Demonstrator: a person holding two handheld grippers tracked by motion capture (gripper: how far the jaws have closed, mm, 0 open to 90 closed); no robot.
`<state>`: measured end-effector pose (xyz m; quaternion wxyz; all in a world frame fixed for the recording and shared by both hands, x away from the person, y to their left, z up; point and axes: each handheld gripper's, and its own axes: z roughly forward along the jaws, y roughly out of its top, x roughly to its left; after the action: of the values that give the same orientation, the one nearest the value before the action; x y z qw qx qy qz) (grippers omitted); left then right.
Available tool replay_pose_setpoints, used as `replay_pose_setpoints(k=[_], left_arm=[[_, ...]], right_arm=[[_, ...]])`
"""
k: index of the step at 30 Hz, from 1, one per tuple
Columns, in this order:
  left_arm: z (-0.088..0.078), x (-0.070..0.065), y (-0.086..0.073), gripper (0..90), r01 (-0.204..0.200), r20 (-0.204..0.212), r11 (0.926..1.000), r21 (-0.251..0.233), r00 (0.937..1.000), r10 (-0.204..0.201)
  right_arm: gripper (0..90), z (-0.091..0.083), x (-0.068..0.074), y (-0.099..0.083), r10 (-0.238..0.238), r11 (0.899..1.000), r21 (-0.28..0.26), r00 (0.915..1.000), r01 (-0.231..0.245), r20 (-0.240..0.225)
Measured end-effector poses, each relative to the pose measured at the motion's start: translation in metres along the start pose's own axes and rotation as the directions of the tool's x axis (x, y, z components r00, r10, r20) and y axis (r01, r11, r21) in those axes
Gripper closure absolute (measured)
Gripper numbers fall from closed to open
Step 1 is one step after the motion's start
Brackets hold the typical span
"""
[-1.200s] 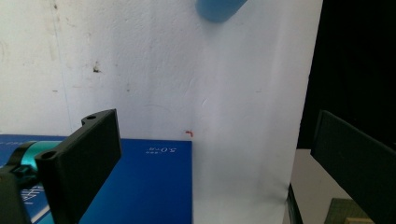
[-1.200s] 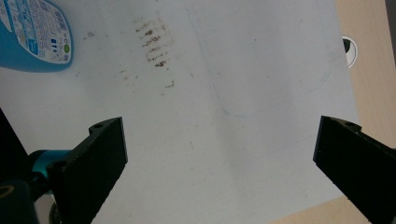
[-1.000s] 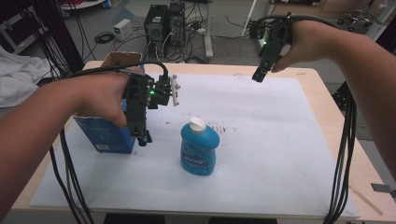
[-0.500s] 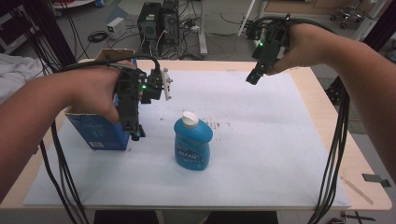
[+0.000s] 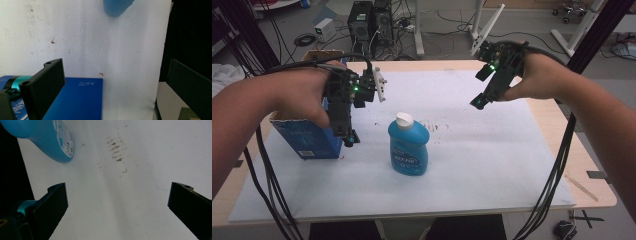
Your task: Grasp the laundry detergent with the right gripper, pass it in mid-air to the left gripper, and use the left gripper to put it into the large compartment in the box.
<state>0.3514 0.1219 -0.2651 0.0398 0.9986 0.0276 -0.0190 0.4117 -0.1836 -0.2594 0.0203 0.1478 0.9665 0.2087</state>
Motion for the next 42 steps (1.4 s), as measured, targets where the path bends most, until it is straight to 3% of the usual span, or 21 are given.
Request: replay_pose_setpoints(k=[2,3,8,16,29,32,38,42], left_arm=[[0.000,-0.001,0.000,1.8,-0.001,0.001,1.0000,-0.001,1.0000,0.001],[0.000,-0.002,0.000,1.8,-0.001,0.001,1.0000,-0.001,1.0000,0.001],[0.000,-0.004,-0.002,1.8,-0.003,0.000,1.0000,0.000,1.0000,0.003],[-0.003,-0.005,-0.009,1.8,-0.002,-0.010,0.9999,-0.011,1.0000,0.002],[-0.005,-0.007,-0.016,1.8,-0.005,-0.013,0.9997,-0.023,0.9999,0.005],[-0.005,-0.007,-0.017,1.8,-0.005,-0.013,0.9997,-0.026,0.9999,0.004],[-0.005,-0.008,-0.016,1.8,-0.007,-0.014,0.9997,-0.023,0.9999,0.007],[-0.005,-0.009,-0.015,1.8,-0.009,-0.013,0.9996,-0.028,0.9999,0.008]], right_arm=[[2.0,0.001,0.003,-0.002,0.004,1.000,-0.013,1.0000,-0.004,-0.003],[2.0,0.006,0.009,-0.007,0.011,0.999,-0.051,0.9997,-0.012,-0.021],[2.1,0.019,0.028,-0.018,0.025,0.992,-0.124,0.9981,-0.032,-0.057],[2.0,0.043,0.053,-0.029,0.034,0.983,-0.176,0.9939,-0.052,-0.104],[2.1,0.076,0.071,-0.035,0.066,0.963,-0.248,0.9852,-0.104,-0.158],[2.1,0.085,0.075,-0.037,0.077,0.952,-0.279,0.9805,-0.126,-0.181],[2.1,0.100,0.081,-0.036,0.080,0.942,-0.304,0.9743,-0.143,-0.211],[2.1,0.108,0.086,-0.033,0.075,0.940,-0.309,0.9713,-0.145,-0.226]])
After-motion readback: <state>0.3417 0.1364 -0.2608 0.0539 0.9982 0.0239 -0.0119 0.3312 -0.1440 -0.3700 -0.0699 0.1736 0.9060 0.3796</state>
